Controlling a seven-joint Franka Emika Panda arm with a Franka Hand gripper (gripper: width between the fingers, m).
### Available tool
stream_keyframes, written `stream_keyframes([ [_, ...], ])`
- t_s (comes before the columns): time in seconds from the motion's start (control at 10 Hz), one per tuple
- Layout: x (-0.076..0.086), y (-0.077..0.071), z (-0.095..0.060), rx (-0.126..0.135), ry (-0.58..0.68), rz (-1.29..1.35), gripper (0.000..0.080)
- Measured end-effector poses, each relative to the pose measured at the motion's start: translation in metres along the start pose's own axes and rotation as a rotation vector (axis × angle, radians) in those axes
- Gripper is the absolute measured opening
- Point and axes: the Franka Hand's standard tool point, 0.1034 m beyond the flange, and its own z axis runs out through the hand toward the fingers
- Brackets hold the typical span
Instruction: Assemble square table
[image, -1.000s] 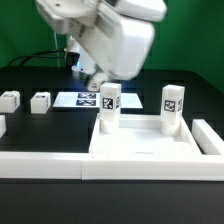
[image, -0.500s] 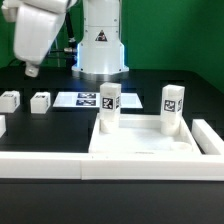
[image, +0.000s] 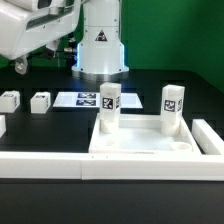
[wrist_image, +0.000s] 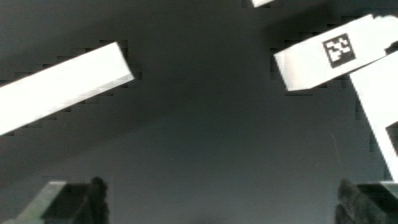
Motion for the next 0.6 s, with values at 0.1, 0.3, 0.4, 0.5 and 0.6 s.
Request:
stream_keyframes([
  [0.1, 0.0, 0.0, 0.001, -0.002, 0.012, 0.102, 0.0649],
  [0.3, -0.016, -0.006, 0.017, -0.004, 0.031, 0.264, 0.0649],
  [0.4, -0.02, -0.008, 0.022, -0.002, 0.036, 0.4, 0.0649],
  [0.5, -0.023, -0.011, 0.027, 0.003, 0.038, 0.51, 0.0649],
  [0.6, -0.026, -0.014, 0.034, 0.015, 0.046, 0.669, 0.0649],
])
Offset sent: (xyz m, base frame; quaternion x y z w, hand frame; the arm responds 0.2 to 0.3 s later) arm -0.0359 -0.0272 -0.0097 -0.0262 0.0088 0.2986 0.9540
